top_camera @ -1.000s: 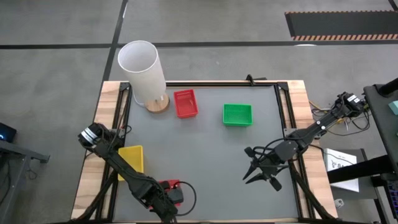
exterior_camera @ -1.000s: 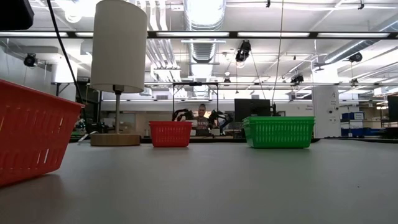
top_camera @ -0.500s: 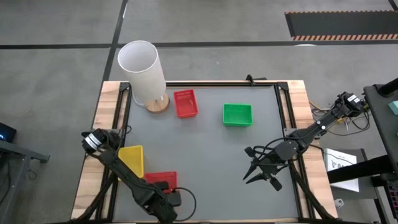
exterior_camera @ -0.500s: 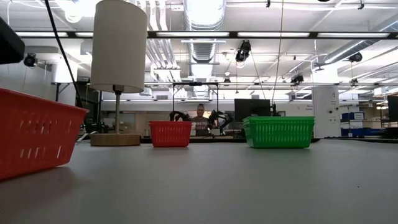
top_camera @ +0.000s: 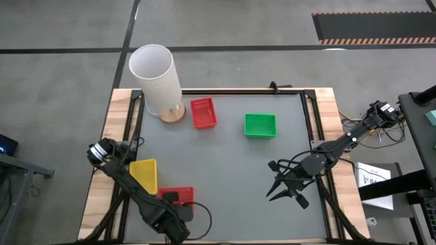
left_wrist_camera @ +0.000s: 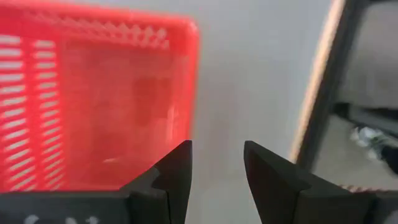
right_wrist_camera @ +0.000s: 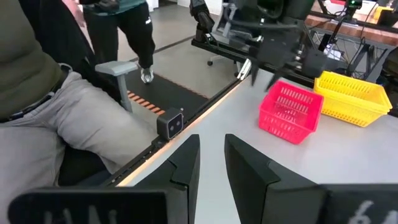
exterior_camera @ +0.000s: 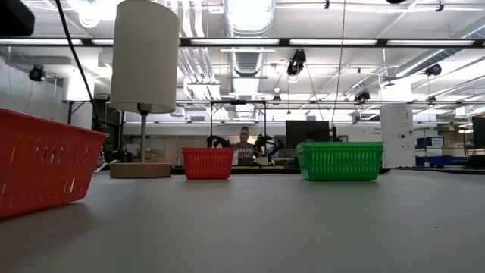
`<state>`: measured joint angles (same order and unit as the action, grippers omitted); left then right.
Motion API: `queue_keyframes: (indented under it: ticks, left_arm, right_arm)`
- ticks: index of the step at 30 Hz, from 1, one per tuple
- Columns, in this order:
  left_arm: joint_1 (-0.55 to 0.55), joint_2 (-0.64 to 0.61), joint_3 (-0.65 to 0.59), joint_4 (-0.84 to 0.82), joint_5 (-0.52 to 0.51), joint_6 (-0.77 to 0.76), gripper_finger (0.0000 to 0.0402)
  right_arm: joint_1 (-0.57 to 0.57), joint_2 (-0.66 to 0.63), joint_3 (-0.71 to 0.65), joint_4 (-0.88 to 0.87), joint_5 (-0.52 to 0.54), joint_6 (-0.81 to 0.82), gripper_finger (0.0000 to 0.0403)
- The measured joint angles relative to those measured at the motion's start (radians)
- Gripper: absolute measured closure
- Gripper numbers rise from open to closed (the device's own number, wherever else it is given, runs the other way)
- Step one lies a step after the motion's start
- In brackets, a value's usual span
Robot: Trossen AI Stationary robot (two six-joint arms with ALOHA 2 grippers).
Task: Stack baskets by color
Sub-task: Stack the bottom red basket on the top red basket
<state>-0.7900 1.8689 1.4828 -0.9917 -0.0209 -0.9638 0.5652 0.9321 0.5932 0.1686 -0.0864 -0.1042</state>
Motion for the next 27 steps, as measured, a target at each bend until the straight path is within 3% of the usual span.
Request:
queue_keyframes:
  ticks: [9,18,24,27]
  left_arm:
    - [0.0,0.002,-0.117,0.015,-0.017,0.076,0.0279]
    - [0.001,-0.01,-0.103,0.014,-0.021,0.113,0.0323]
    - [0.004,-0.05,-0.07,-0.07,-0.187,0.141,0.0325]
    - [0.019,-0.07,-0.088,-0.161,-0.205,0.11,0.032]
  right_arm:
    - [0.0,0.0,-0.001,-0.003,0.0,0.0,0.0335]
    - [0.0,0.0,-0.007,-0.004,0.008,0.0,0.0335]
    - [0.0,0.0,-0.009,-0.003,0.008,0.0,0.0335]
    - [0.0,0.0,-0.009,-0.003,0.008,0.0,0.0335]
